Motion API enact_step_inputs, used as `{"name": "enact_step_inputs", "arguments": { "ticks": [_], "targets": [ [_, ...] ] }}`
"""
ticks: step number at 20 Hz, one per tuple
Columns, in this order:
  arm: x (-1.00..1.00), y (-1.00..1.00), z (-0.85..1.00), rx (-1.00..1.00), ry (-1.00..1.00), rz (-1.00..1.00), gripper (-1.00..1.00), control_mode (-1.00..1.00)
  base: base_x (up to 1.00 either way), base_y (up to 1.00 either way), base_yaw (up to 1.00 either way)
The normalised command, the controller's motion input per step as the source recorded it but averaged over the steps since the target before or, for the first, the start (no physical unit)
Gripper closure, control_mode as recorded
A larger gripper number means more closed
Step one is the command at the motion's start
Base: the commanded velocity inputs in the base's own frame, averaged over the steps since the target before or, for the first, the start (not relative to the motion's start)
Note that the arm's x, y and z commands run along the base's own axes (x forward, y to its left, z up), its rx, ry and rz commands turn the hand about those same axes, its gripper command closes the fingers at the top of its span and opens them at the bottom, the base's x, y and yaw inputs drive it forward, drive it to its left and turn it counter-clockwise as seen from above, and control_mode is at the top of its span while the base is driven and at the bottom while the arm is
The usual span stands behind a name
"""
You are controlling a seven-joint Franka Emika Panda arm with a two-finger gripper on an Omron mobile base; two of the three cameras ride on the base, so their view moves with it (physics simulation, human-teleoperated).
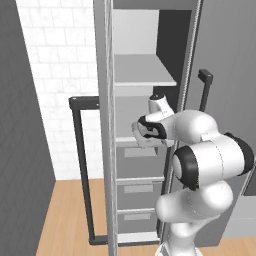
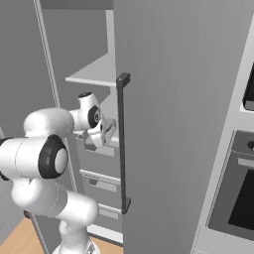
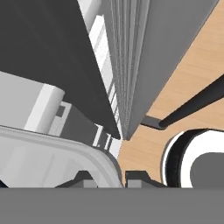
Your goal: Take the meat container that has the fish and place it on the second highest rack of the freezer. Then take the vegetable container that has the corn and eggplant and place it on the highest rack of the freezer.
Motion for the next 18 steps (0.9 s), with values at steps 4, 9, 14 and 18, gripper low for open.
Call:
{"name": "enact_step_inputs", "arguments": {
  "ticks": [4, 9, 14, 18],
  "targets": [
    [0.53, 0.19, 0.00, 0.00, -0.06, -0.02, 1.00, -1.00, 0.00, 0.00, 0.00],
    [0.62, 0.13, 0.00, 0.00, -0.04, -0.05, 1.00, -1.00, 0.00, 0.00, 0.00],
    [0.55, -0.05, 0.01, 0.00, 0.00, -0.07, 1.00, -1.00, 0.00, 0.00, 0.00],
    [0.41, -0.21, 0.00, 0.05, -0.05, -0.09, 1.00, -1.00, 0.00, 0.00, 0.00]
  ]
}}
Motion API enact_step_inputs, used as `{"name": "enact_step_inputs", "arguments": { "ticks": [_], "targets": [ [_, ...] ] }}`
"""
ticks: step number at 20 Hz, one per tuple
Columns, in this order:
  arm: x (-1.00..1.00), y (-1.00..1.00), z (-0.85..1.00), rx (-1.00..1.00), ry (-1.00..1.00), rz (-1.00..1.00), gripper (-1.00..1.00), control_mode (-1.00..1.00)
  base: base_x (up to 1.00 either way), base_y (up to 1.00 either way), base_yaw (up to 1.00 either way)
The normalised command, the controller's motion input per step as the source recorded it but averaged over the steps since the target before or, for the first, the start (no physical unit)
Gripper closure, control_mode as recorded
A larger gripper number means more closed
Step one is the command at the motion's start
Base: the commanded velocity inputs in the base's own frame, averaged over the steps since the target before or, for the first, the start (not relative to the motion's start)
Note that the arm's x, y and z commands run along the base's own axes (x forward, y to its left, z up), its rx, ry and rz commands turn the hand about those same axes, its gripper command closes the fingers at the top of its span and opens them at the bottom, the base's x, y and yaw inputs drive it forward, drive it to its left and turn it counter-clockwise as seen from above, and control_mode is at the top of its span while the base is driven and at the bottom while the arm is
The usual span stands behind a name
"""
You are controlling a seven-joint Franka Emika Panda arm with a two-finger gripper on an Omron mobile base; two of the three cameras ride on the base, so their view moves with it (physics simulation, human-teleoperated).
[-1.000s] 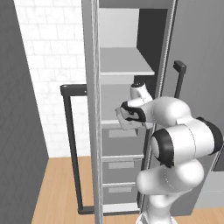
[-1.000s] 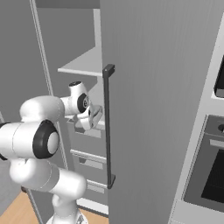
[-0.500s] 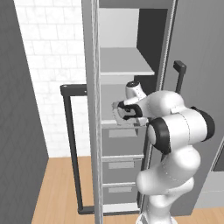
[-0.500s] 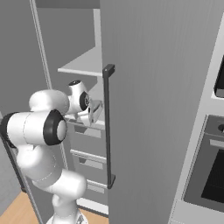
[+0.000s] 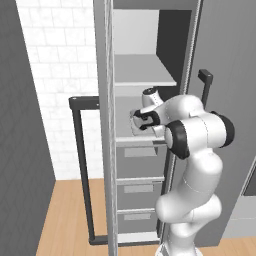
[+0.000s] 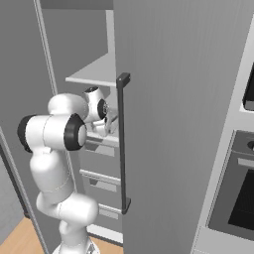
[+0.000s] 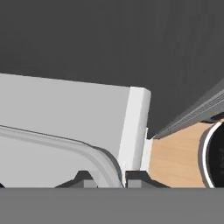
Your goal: Take the meat container that has the fish and place it on the second highest rack of the freezer. Then take the vegetable container that has the corn and eggplant and place it on the highest rack of the freezer.
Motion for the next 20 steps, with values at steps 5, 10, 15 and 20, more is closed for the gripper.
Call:
{"name": "enact_step_inputs", "arguments": {
  "ticks": [5, 10, 15, 20],
  "targets": [
    [0.42, 0.00, 0.00, 0.02, -0.09, -0.03, 1.00, -1.00, 0.00, 0.00, 0.00],
    [0.37, 0.01, -0.33, 0.00, -0.03, 0.00, 1.00, -1.00, 0.00, 0.00, 0.00],
    [-0.03, 0.00, -0.52, 0.00, 0.00, 0.00, 1.00, -1.00, 0.00, 0.00, 0.00],
    [-0.05, 0.00, -0.04, -0.01, 0.00, 0.00, 1.00, -1.00, 0.00, 0.00, 0.00]
  ]
}}
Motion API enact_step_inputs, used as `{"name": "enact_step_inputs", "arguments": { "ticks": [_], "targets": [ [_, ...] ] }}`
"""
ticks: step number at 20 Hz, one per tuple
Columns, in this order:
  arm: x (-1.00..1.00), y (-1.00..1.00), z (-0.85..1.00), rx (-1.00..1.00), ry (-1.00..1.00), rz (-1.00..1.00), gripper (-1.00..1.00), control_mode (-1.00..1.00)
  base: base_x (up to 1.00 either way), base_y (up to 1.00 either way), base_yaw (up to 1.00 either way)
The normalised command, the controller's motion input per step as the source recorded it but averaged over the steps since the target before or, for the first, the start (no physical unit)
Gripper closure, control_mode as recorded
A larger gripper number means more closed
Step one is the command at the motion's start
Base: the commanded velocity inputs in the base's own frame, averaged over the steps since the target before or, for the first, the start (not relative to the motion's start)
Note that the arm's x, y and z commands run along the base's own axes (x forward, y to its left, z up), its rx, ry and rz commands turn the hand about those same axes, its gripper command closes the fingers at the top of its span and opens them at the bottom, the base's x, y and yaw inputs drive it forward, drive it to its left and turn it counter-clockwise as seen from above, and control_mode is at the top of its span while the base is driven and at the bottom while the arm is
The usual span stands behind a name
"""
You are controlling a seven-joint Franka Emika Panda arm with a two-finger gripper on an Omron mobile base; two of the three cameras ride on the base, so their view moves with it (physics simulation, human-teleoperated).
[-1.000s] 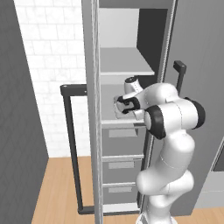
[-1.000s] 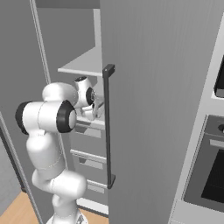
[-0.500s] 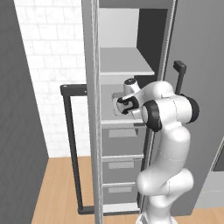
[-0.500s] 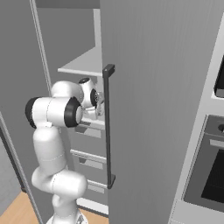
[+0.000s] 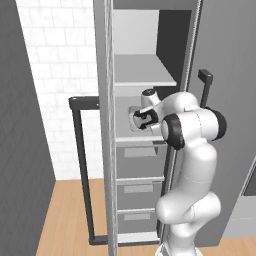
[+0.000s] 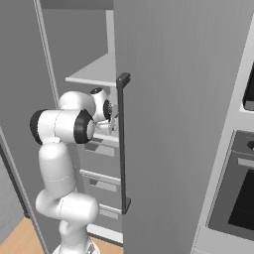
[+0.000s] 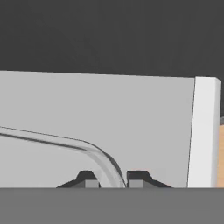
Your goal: Take the meat container that has the fish and place it on the second highest rack of the freezer. Then take the vegetable container that has the corn and eggplant and place it on the highest rack of the freezer.
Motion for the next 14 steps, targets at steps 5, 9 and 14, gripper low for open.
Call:
{"name": "enact_step_inputs", "arguments": {
  "ticks": [5, 9, 14],
  "targets": [
    [0.00, 0.00, 0.19, -0.02, 0.00, 0.00, -1.00, -1.00, 0.00, 0.00, 0.00],
    [0.00, 0.00, 0.01, 0.00, -0.01, 0.00, -1.00, -1.00, 0.00, 0.00, 0.00],
    [-0.04, 0.00, 0.00, 0.00, -0.05, 0.00, -1.00, -1.00, 0.00, 0.00, 0.00]
  ]
}}
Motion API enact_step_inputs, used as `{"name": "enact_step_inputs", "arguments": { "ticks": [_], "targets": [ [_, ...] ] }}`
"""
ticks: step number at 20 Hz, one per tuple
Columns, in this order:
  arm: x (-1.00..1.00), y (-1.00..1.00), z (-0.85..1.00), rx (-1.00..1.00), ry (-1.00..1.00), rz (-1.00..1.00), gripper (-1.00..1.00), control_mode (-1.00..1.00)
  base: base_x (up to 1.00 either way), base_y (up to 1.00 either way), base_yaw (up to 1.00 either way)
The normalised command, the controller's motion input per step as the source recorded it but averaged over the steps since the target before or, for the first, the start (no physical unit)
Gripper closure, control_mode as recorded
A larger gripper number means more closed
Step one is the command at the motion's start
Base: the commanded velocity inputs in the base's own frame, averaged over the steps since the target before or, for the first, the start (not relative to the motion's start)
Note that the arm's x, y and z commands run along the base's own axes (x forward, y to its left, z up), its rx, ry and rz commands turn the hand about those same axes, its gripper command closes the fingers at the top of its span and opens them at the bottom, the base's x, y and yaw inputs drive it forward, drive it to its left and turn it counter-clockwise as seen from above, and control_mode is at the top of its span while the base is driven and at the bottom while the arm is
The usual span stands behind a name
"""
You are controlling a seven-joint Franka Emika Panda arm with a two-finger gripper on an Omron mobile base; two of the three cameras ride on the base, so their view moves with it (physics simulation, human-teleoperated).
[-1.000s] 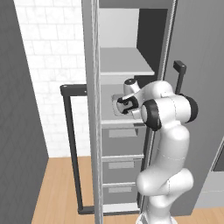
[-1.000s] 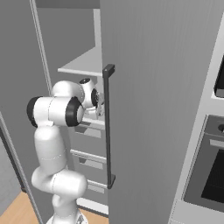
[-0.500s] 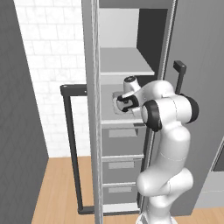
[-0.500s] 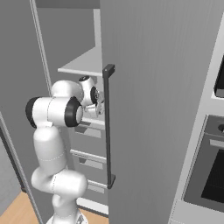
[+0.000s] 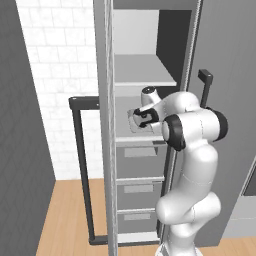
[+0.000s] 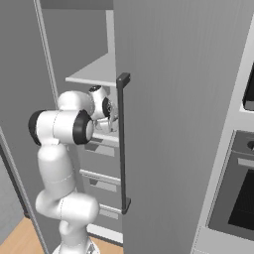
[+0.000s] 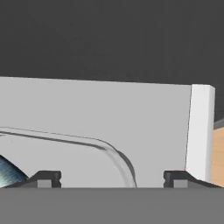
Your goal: Take the meat container that has the fish and place it on the second highest rack of the freezer. Then take the vegetable container that has the corn and eggplant and place it on the highest rack of the freezer.
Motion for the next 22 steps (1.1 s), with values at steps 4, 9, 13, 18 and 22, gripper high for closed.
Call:
{"name": "enact_step_inputs", "arguments": {
  "ticks": [4, 9, 13, 18, 22],
  "targets": [
    [-0.61, 0.00, 0.00, 0.00, -0.15, 0.14, -1.00, -1.00, 0.00, 0.00, 0.00],
    [-0.66, 0.00, 0.02, 0.00, -0.17, 0.14, -1.00, -1.00, 0.00, 0.00, 0.00],
    [-0.43, -0.04, 0.38, 0.00, -0.20, 0.08, -1.00, -1.00, 0.00, 0.00, 0.00],
    [-0.46, -0.05, 0.70, 0.00, -0.19, 0.05, -1.00, -1.00, 0.00, 0.00, 0.00],
    [-0.38, 0.00, 0.99, -0.08, -0.07, 0.02, -1.00, -1.00, 0.00, 0.00, 0.00]
  ]
}}
